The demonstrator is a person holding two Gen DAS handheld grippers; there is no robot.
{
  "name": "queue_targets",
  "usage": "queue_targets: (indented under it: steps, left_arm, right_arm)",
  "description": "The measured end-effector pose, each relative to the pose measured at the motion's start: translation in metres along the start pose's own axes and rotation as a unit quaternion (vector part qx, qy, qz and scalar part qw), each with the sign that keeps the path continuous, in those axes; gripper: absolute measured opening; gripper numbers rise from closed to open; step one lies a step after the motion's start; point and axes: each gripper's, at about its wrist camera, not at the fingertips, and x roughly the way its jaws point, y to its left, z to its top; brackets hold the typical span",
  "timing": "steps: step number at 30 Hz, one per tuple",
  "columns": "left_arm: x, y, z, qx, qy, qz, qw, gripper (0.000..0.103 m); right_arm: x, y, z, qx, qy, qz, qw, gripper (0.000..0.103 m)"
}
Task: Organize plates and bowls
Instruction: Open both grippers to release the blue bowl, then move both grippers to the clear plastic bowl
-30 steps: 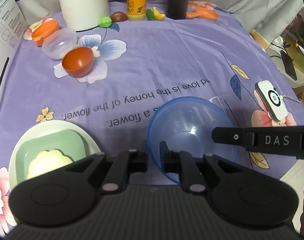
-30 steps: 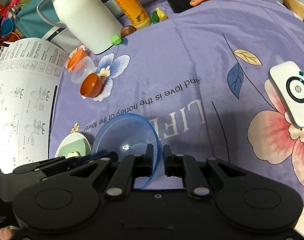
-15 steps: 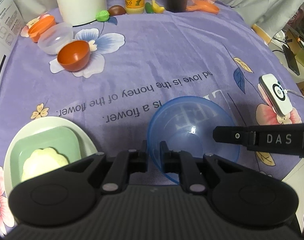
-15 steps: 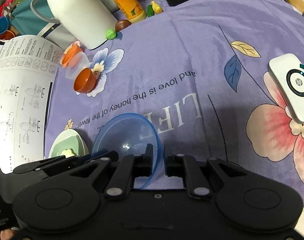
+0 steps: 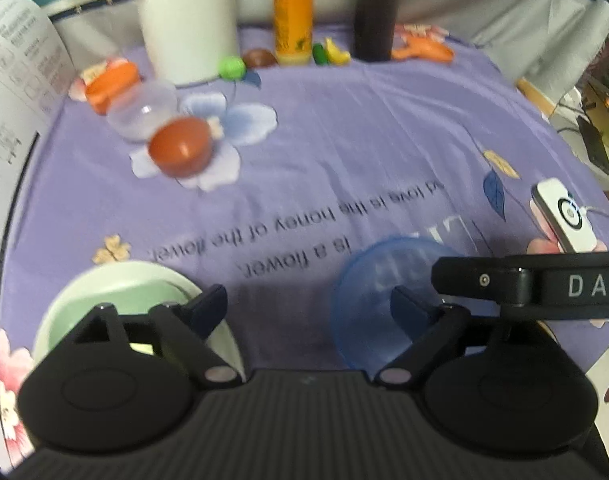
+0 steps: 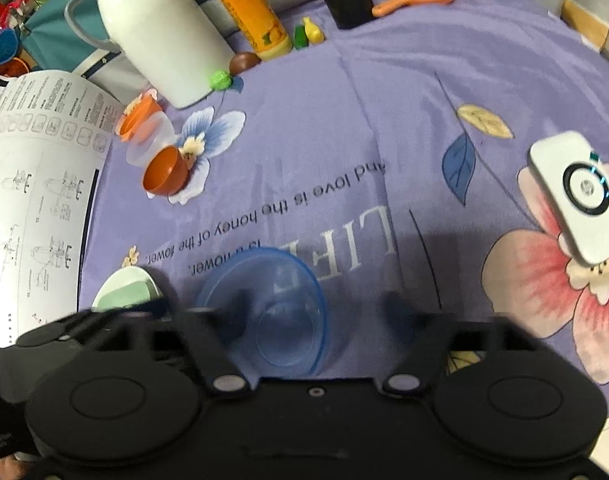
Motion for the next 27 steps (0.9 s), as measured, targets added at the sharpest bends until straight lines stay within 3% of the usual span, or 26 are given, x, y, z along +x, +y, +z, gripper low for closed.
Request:
queue_targets:
  steps: [2, 5, 27]
  left_arm:
    - [-0.007, 0.003, 0.001, -0.007, -0.011, -0.002, 0.9999, 0.103]
    - [-0.014, 0.006, 0.001, -0.013, -0.025, -0.002, 0.9996, 0.103]
    - [-0.02, 0.004, -0.007, -0.011, -0.031, -0.016, 0.9993, 0.103]
  right_arm:
    - [-0.002, 0.001, 0.002, 0.001, -0.004, -0.004, 1.0, 0.097]
    - [-0.004, -0.002, 0.003, 0.009, -0.01, -0.001, 1.0, 0.103]
    - [-0.01, -0.002, 0.0, 0.003, -0.013, -0.023, 1.0, 0.103]
